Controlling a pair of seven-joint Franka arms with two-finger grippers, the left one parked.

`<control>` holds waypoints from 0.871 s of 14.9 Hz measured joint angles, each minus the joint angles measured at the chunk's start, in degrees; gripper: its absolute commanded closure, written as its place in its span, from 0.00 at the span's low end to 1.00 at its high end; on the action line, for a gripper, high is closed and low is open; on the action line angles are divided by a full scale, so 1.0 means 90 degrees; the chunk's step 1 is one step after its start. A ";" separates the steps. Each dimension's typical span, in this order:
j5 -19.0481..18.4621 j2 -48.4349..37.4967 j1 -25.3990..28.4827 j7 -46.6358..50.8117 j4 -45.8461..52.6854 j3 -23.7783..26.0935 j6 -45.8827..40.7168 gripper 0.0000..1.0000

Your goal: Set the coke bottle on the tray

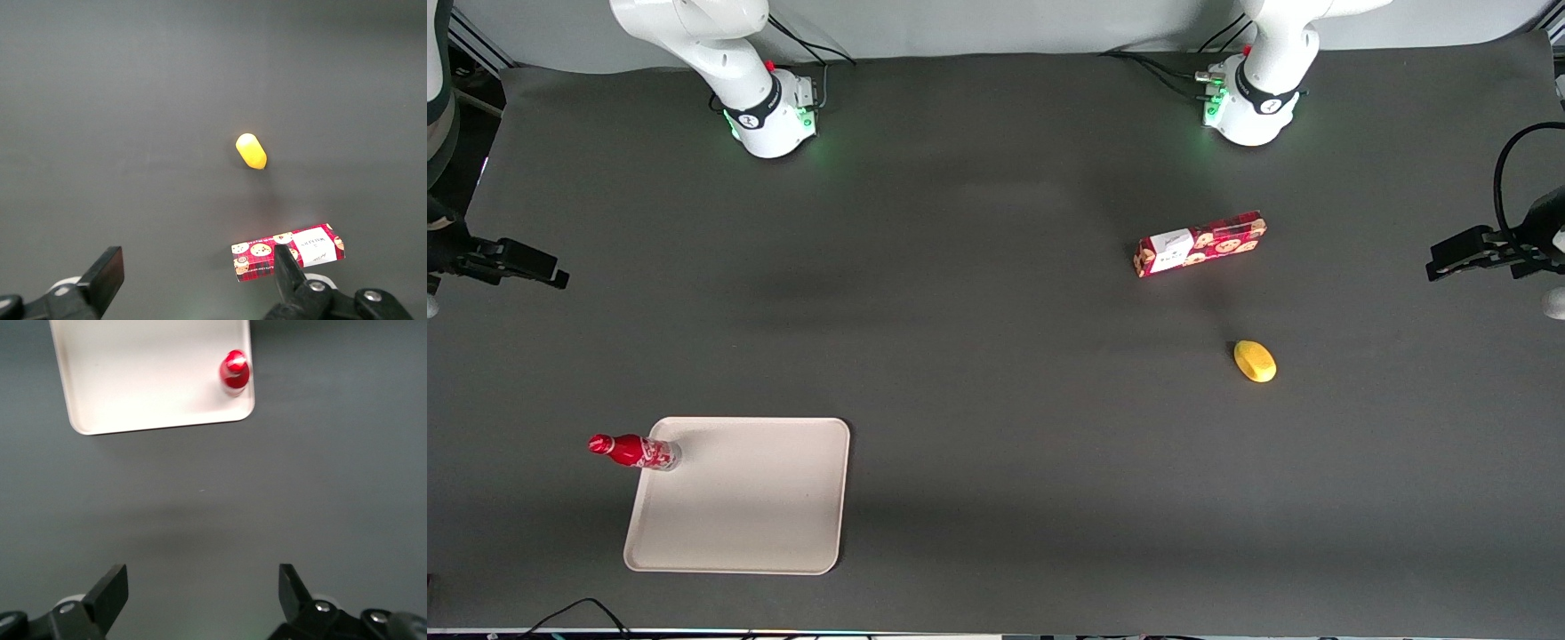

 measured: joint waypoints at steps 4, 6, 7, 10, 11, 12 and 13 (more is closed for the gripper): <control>-0.0196 0.0042 0.0004 0.0000 0.0240 0.0016 0.0030 0.00; -0.0295 0.0116 0.0006 0.0000 0.0477 0.0020 0.0077 0.00; -0.0303 0.0157 0.0006 0.0000 0.0586 0.0019 0.0077 0.00; -0.0304 0.0263 0.0006 0.0000 0.0728 0.0020 0.0077 0.00; -0.0304 0.0280 0.0006 0.0000 0.0734 0.0020 0.0077 0.00; -0.0304 0.0288 0.0006 0.0000 0.0735 0.0020 0.0077 0.00; -0.0304 0.0292 0.0006 0.0000 0.0736 0.0021 0.0077 0.00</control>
